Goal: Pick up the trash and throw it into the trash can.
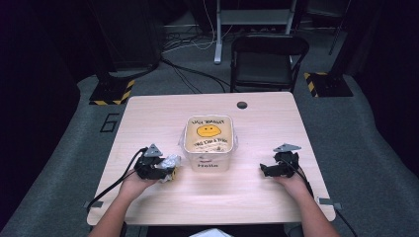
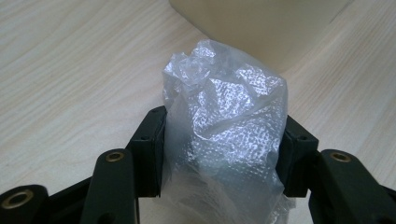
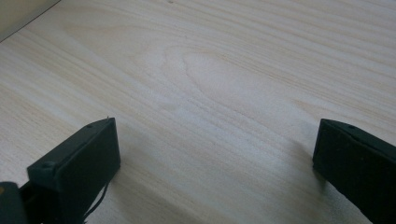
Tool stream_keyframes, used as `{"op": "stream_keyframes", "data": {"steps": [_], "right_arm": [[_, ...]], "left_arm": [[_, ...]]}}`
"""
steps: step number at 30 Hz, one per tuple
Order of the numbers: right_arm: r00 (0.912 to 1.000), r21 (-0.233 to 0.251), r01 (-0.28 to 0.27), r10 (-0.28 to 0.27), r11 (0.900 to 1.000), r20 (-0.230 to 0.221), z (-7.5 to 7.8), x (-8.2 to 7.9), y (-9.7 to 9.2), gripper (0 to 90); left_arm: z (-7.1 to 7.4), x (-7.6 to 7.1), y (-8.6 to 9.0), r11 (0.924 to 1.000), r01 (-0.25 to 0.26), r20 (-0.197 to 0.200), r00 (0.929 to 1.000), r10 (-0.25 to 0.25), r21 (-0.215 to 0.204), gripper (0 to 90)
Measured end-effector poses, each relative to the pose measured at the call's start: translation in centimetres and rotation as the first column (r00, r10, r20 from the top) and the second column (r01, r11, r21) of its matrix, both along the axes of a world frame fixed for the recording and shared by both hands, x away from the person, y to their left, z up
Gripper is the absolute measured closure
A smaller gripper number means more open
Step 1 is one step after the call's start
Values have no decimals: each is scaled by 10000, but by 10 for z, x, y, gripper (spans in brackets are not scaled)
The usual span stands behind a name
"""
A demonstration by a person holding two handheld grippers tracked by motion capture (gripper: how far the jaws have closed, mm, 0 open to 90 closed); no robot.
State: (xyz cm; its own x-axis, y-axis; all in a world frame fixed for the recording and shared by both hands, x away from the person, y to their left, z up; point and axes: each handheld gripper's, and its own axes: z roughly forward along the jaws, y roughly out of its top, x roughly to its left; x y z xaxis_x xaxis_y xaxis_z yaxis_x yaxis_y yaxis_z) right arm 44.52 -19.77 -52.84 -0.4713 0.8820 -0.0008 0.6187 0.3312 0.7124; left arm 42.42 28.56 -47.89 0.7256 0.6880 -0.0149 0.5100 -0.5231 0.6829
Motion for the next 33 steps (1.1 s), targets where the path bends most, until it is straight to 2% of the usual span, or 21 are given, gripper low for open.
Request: {"op": "stream_keyframes", "data": {"steps": [1,2,3,4,6,12,15,17,19,24,32,33], "right_arm": [[10000,0,0,0,10000,0,0,0,0,0],[10000,0,5,-5,10000,5,0,0,0,0],[10000,0,5,-5,10000,5,0,0,0,0],[10000,-3,13,-13,10000,7,0,0,0,0],[10000,-6,10,-10,10000,-1,0,0,0,0],[10000,-5,11,-11,10000,6,0,0,0,0],[10000,-7,8,-8,10000,-5,0,0,0,0],[10000,-9,9,-9,10000,2,0,0,0,0],[10000,-5,13,-13,10000,7,0,0,0,0],[10000,-7,10,-10,10000,0,0,0,0,0],[10000,-4,10,-10,10000,5,0,0,0,0],[10000,-4,12,-12,10000,5,0,0,0,0]], "left_arm": [[0,0,0,10000,0,0,10000,0,0,454],[4,0,2,9997,-36,26,10000,36,-235,454],[4,0,2,9997,-36,26,10000,36,-235,454],[7,-1,4,9990,-44,14,10000,45,-453,454],[10,-1,5,9982,-97,7,10000,98,-585,456],[19,-2,6,9985,-191,-26,9998,190,-520,459],[26,-3,3,9988,-88,139,9999,95,-475,460],[29,-3,4,9983,-88,119,9999,95,-573,461],[31,-2,5,9987,-159,143,9998,166,-478,461],[39,-2,7,9983,-244,2,9997,244,-528,464],[57,-4,5,9992,-135,224,9996,143,-370,465],[62,-4,6,9982,-140,212,9997,153,-589,465]]}}
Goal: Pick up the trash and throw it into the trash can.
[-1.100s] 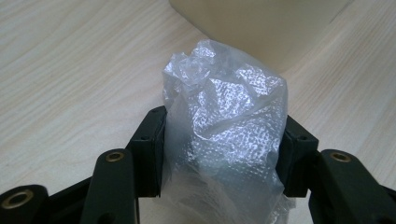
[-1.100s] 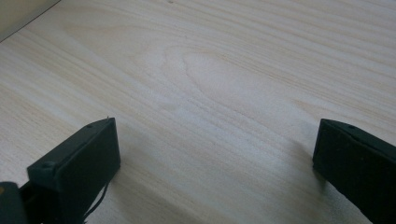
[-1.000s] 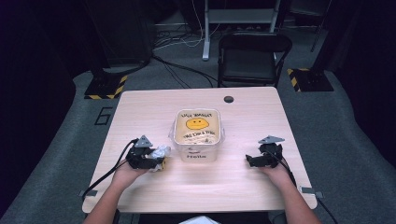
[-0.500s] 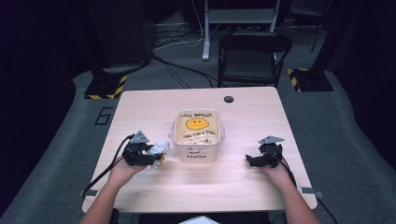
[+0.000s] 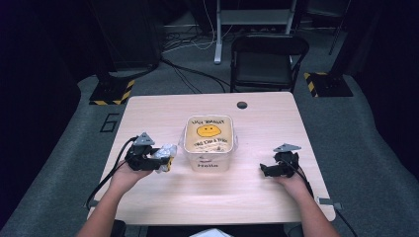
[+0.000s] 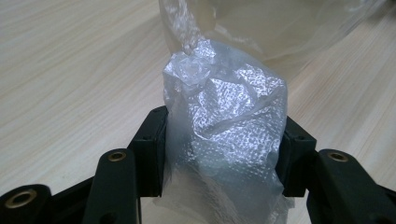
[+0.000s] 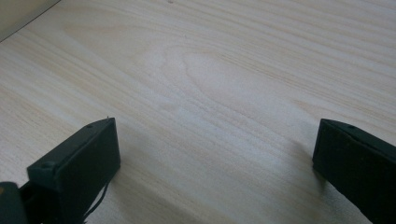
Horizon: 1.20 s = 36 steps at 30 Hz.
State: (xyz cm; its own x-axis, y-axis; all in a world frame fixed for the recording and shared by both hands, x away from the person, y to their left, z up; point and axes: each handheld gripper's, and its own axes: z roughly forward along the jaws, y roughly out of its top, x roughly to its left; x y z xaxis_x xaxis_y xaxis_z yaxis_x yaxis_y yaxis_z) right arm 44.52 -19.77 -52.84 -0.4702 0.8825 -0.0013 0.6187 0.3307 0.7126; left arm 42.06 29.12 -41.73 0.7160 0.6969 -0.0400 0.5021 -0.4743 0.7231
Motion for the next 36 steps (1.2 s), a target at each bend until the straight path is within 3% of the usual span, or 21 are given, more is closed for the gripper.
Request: {"op": "stream_keyframes", "data": {"steps": [22,36], "right_arm": [[10000,7,0,0,10000,-1,0,0,0,0],[10000,36,13,-13,10000,-23,0,0,0,0]], "left_arm": [[54,10,-5,9989,241,443,9988,-223,-410,464],[79,25,-29,9968,681,559,9963,-657,-409,465]]}}
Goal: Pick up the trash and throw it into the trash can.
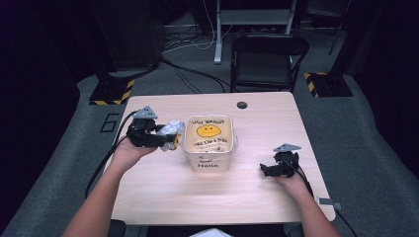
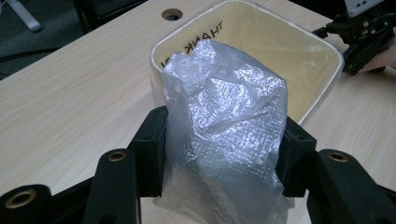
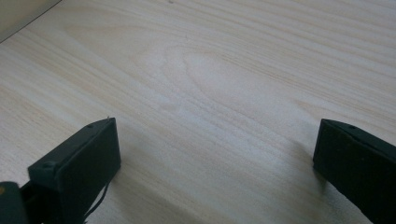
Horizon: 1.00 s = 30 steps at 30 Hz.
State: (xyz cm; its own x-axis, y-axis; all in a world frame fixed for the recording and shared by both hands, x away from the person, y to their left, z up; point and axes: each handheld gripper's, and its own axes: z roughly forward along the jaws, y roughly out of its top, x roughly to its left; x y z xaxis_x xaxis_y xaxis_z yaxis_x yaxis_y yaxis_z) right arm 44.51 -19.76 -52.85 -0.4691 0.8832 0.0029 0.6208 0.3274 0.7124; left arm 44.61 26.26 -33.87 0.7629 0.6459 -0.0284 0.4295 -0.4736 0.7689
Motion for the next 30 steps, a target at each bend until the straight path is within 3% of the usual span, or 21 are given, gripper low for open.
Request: {"op": "stream_keyframes", "data": {"steps": [11,30], "right_arm": [[10000,5,-29,29,10000,16,0,0,0,0],[10000,18,-64,64,10000,-4,0,0,0,0]], "left_arm": [[8,8,-22,9997,211,9,9998,-211,-98,465],[7,21,-57,9987,505,142,9986,-503,-117,466]]}}
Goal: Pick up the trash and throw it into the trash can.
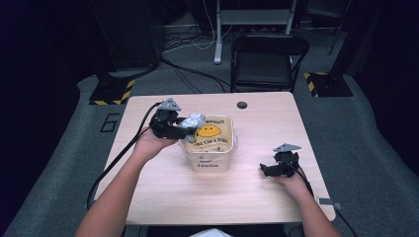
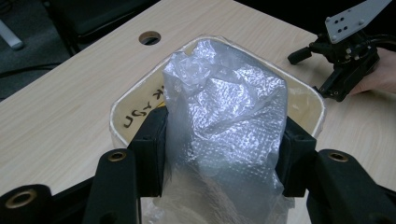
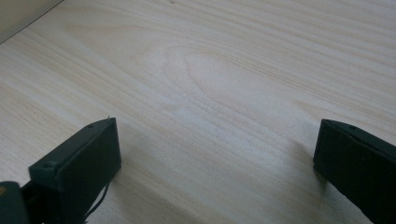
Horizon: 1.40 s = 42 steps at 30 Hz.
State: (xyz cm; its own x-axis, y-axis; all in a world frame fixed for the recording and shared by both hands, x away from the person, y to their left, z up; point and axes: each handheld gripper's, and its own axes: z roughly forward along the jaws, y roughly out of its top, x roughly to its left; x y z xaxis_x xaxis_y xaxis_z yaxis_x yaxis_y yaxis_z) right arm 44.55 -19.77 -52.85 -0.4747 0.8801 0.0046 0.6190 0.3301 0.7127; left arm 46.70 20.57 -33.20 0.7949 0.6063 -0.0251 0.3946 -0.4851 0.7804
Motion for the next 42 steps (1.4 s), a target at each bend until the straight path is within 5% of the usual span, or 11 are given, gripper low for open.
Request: {"op": "stream_keyframes", "data": {"steps": [10,42], "right_arm": [[10000,-3,-19,19,10000,-10,0,0,0,0],[10000,3,-20,20,10000,-10,0,0,0,0]], "left_arm": [[-11,9,-11,9998,-37,-187,9998,34,-180,465],[-51,21,-41,9993,233,-384,9990,-221,301,454]]}}
